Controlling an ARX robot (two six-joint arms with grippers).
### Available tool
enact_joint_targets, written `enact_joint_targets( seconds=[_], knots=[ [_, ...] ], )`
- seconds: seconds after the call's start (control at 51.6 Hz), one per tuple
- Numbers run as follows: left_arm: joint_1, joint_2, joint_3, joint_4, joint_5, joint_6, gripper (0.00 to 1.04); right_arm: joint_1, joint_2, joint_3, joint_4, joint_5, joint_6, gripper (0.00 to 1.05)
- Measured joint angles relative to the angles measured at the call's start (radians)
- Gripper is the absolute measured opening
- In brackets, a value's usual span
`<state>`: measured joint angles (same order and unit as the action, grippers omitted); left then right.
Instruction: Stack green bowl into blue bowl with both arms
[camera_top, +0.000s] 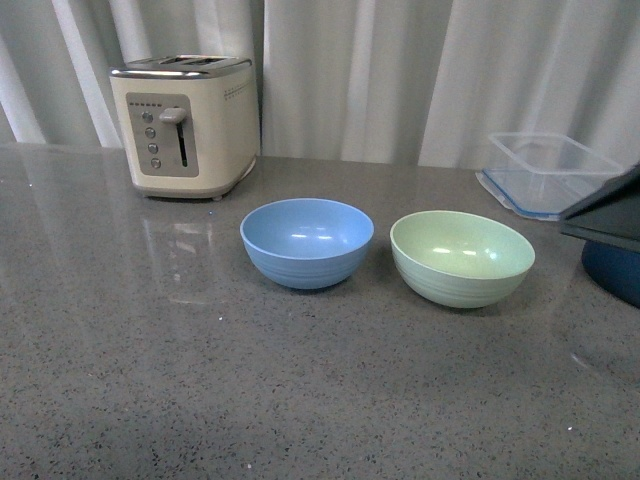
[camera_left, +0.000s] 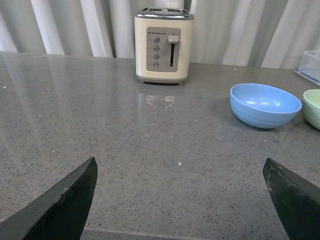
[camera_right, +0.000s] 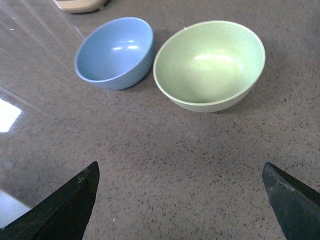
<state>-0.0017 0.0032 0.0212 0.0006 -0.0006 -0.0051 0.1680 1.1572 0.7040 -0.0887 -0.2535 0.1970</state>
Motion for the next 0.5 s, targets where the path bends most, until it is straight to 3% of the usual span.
enact_joint_targets(
  seconds=[0.194,0.504],
  knots=[
    [0.0,0.0,0.0,0.0,0.0,0.0,0.98,-0.028,0.379,0.264,-0.038,0.085,0.111,0.95],
    [0.0,0.0,0.0,0.0,0.0,0.0,0.98,-0.044,0.61,0.445,-0.061,0.2,0.14,0.95]
  ],
)
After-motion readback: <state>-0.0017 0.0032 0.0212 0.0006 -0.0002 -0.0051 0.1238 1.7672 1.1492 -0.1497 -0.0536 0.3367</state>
